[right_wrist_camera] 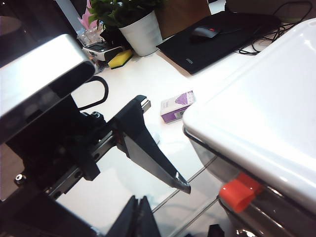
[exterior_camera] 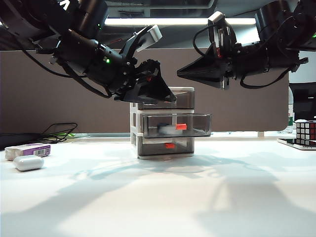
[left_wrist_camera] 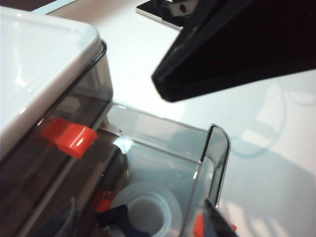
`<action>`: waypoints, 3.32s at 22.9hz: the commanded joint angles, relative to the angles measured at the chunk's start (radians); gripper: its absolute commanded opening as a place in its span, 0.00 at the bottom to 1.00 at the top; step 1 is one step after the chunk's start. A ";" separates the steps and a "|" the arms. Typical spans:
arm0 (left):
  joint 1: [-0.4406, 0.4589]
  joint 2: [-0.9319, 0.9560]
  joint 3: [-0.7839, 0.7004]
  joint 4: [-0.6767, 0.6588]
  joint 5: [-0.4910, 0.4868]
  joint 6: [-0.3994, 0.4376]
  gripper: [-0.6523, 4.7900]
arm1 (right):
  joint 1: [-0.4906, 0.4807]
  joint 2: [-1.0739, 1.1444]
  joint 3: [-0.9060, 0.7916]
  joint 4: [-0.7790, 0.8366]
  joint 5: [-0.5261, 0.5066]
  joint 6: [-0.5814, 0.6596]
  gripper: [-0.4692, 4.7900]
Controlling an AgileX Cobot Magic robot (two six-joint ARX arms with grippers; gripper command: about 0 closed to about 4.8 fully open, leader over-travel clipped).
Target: Open the second layer of the drawer on the table, pick up the transparent tape on the table and put it in, and finally close the drawer.
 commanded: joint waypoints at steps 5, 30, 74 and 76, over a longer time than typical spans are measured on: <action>-0.005 -0.140 0.007 -0.145 0.000 -0.003 0.36 | 0.003 -0.010 0.009 0.036 0.002 -0.003 0.08; -0.039 0.010 0.007 -0.200 0.086 -0.046 0.11 | 0.082 0.285 0.522 -0.190 0.333 -0.001 0.08; -0.022 0.104 0.008 0.192 -0.448 -0.052 0.11 | 0.082 0.290 0.521 -0.294 0.382 -0.085 0.08; -0.023 0.081 0.008 0.129 -0.418 -0.050 0.11 | 0.082 0.286 0.521 -0.263 0.346 -0.086 0.08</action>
